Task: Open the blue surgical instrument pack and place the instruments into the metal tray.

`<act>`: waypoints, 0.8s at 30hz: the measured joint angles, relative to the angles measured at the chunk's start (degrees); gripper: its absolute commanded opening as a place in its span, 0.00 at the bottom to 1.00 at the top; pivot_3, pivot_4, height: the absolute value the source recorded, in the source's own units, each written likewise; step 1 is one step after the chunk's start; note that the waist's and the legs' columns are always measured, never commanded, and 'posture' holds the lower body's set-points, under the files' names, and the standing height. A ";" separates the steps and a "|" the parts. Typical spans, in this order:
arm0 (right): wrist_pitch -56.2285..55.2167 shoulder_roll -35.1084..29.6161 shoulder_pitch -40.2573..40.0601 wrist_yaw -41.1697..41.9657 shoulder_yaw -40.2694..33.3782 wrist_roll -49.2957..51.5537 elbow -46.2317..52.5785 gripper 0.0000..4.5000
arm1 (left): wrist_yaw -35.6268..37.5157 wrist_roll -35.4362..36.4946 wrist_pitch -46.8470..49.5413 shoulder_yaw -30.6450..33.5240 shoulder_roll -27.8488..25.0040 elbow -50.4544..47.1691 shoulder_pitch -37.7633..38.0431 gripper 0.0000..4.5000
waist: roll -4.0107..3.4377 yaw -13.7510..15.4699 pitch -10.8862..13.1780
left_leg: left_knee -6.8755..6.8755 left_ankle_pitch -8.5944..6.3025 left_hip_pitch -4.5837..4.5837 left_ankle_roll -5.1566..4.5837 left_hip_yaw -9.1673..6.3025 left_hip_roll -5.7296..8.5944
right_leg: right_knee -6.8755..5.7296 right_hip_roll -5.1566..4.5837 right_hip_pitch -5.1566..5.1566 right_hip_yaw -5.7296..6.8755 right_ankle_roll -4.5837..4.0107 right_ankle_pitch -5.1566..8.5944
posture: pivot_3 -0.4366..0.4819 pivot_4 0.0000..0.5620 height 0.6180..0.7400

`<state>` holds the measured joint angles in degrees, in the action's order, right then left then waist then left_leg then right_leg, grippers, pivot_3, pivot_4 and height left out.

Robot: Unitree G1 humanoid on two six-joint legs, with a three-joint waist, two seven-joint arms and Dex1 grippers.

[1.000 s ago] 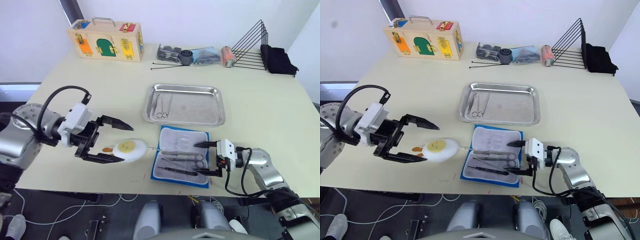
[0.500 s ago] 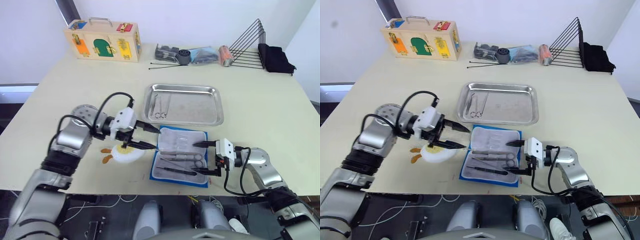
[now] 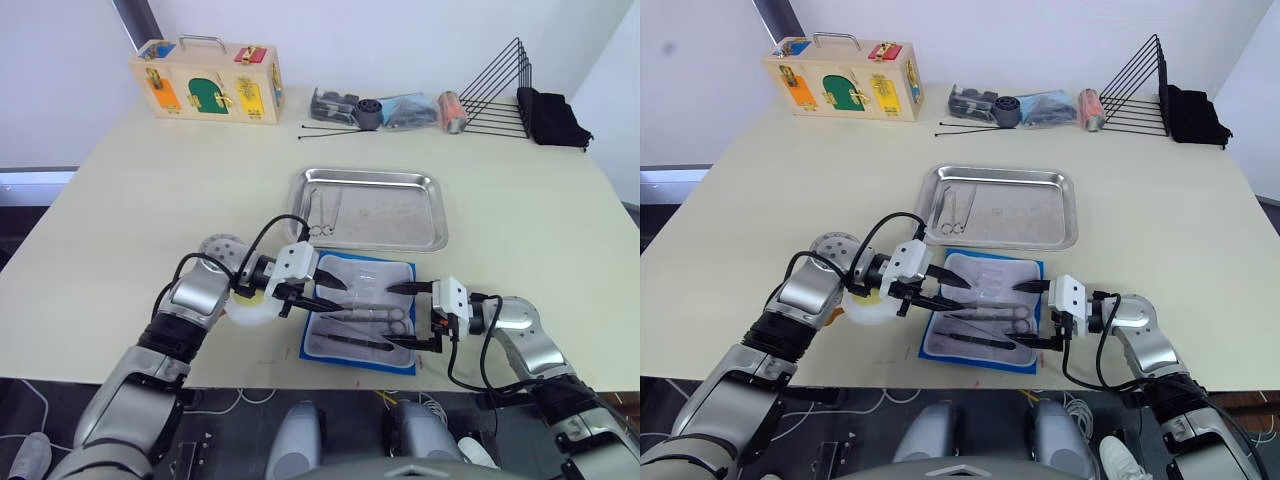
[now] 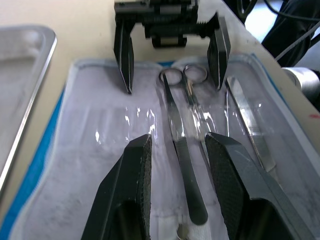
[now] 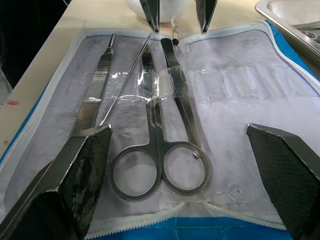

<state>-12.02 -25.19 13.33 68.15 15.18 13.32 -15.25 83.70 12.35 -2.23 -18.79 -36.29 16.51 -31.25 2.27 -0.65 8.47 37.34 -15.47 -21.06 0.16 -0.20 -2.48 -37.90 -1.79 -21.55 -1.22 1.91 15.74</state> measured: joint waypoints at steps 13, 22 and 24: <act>0.01 0.15 0.00 -0.37 0.08 -0.06 0.00 1.00 | 2.74 -3.31 -2.86 -0.95 2.18 4.44 -0.49 0.28 | -0.14 -0.02 -0.09 | 0.00 0.00 0.05 0.00 0.01 0.00 | -0.02 0.00 0.02 -0.02 -0.01 0.00 | 0.48 0.27 1.00; 0.02 0.24 0.00 -0.73 0.35 -0.07 0.02 1.00 | 2.91 -3.70 -2.85 -0.84 2.02 5.46 -0.48 0.01 | -0.27 -0.14 -0.19 | -0.02 0.00 0.10 0.00 0.01 0.00 | -0.04 0.02 0.04 -0.05 -0.01 0.00 | 0.48 0.27 1.00; 0.02 0.24 -0.01 -0.83 0.42 -0.07 0.02 1.00 | 2.80 -3.78 -3.09 -0.84 2.00 5.55 -0.48 0.01 | -0.30 -0.15 -0.20 | -0.02 0.00 0.12 0.00 0.01 0.00 | -0.05 0.02 0.04 -0.06 -0.01 0.00 | 0.48 0.27 1.00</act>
<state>-12.00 -24.95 13.32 67.32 15.60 13.24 -15.23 86.50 8.57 -5.32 -19.64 -34.28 22.06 -31.74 1.98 -0.80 8.27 37.31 -15.48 -20.94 0.16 -0.19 -2.49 -37.95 -1.77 -21.51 -1.27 1.89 15.74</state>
